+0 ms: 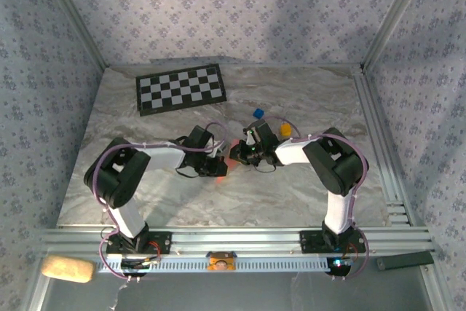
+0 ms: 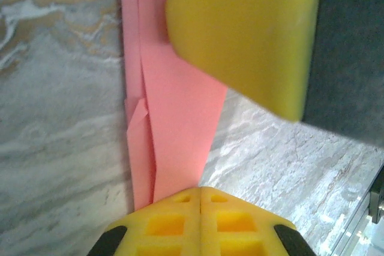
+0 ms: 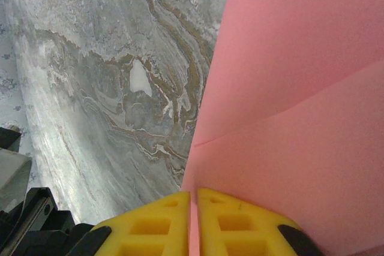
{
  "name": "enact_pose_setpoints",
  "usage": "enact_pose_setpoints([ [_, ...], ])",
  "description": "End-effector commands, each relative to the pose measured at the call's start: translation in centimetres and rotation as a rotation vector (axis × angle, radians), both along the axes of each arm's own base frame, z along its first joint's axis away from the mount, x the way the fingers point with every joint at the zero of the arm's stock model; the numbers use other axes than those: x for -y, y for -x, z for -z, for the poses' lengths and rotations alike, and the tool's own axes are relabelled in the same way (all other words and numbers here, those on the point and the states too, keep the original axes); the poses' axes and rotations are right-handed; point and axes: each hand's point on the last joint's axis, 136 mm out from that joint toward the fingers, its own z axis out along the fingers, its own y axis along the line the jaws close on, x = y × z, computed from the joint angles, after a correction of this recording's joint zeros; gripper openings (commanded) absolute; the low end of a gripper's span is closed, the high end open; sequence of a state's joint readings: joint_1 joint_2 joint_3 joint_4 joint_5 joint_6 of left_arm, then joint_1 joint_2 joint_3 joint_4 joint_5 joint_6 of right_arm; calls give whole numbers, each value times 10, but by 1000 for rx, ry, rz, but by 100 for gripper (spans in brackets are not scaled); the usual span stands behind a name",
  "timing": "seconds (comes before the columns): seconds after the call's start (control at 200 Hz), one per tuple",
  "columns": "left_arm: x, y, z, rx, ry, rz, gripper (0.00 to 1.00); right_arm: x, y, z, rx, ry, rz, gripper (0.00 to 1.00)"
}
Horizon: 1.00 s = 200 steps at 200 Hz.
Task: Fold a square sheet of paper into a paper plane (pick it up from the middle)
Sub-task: Fold the wing for the fifth time at the center of the table.
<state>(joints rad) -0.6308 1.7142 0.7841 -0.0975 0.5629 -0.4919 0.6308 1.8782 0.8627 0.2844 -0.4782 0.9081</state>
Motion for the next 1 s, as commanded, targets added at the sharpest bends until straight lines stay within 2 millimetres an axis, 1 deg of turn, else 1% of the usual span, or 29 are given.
enact_pose_setpoints([
  [0.0,-32,36,23,-122,-139,5,3,40,20,51,-116,186,53,13],
  [0.09,-37,43,23,-138,-147,-3,3,41,21,52,-119,187,49,13],
  [0.185,-50,47,23,-132,-196,-13,3,42,20,52,-117,190,51,13],
  [0.295,-56,55,23,-151,-206,-19,3,42,20,52,-116,191,48,13],
  [0.385,-67,62,25,-160,-249,-26,3,43,19,51,-117,193,53,13],
  [0.465,-72,66,25,-158,-257,-33,3,43,19,51,-116,192,54,13],
  [0.54,-73,65,22,-145,-255,-39,3,42,18,51,-112,188,53,13],
  [0.615,-70,62,17,-129,-240,-40,2,40,18,51,-117,184,48,13],
  [0.7,-65,57,6,-94,-206,-43,2,39,18,50,-115,181,49,13],
  [0.785,-57,47,-13,-35,-151,-53,2,38,18,49,-112,176,48,13],
  [0.905,-40,28,-40,42,-48,-59,3,37,17,48,-110,175,49,13],
  [0.994,-26,12,-51,53,26,-59,3,35,16,48,-110,171,48,13],
])
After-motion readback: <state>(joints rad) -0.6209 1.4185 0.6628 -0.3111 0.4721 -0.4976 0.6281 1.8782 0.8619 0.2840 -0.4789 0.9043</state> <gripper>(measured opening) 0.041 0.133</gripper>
